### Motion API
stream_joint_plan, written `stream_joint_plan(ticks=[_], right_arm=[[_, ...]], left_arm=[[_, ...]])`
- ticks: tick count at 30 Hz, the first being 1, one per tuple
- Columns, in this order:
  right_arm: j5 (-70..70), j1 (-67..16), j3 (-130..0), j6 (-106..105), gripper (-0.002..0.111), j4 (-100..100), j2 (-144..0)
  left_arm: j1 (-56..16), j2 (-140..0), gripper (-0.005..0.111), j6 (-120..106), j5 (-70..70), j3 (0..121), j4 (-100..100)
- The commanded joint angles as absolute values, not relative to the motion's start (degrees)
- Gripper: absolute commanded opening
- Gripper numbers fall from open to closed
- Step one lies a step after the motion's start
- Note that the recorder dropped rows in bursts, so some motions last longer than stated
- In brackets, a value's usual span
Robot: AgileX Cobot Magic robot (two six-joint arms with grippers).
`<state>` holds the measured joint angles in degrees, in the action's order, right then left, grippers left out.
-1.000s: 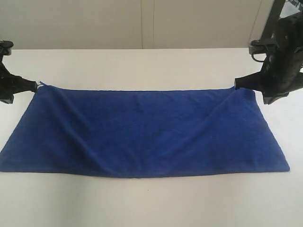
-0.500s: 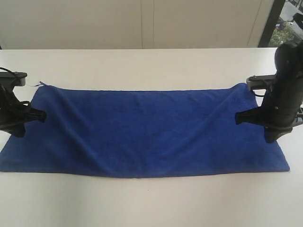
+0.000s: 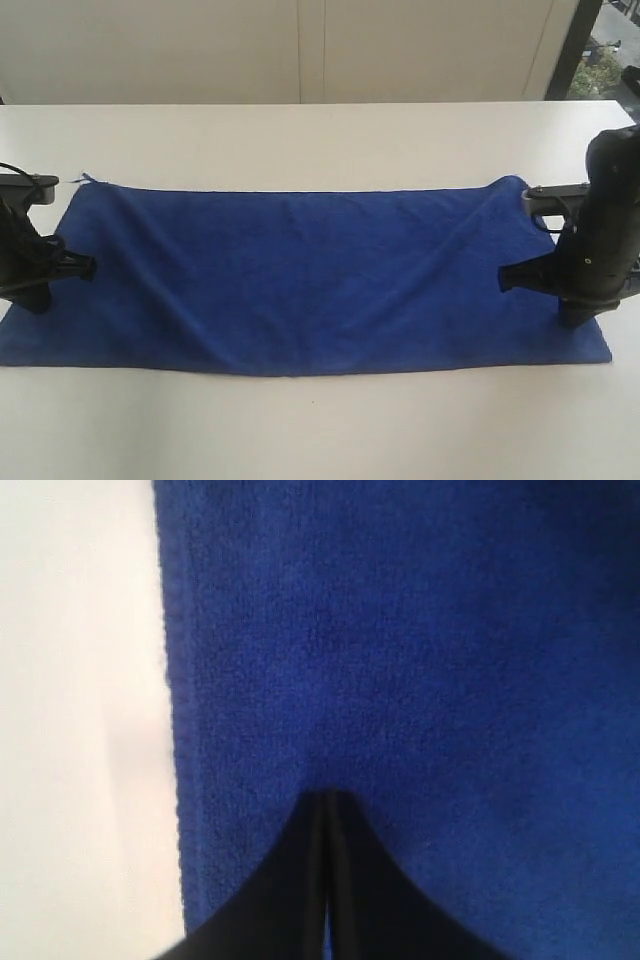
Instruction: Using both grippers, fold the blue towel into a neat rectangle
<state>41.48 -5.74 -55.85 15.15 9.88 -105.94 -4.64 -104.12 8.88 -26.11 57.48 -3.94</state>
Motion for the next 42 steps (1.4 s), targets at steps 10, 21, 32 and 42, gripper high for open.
stream_joint_plan(ticks=[10, 21, 32, 42], right_arm=[[51.76, -5.82, -54.52, 14.74, 0.000, 14.46, -106.36], [45.50, -5.82, -54.52, 15.66, 0.000, 13.44, -105.39], [37.08, -5.82, -54.63, 15.66, 0.000, 10.77, -97.97], [37.13, -5.59, -58.78, 17.25, 0.000, 10.77, -97.76]], left_arm=[[-4.80, -104.77, 0.000, 8.75, -33.20, 55.76, -3.47], [-4.80, -104.66, 0.000, 7.74, -34.70, 56.11, -3.47], [-4.80, -104.66, 0.000, 5.92, -35.98, 57.31, -3.47], [-4.80, -101.68, 0.000, 5.92, -33.92, 59.92, -3.93]])
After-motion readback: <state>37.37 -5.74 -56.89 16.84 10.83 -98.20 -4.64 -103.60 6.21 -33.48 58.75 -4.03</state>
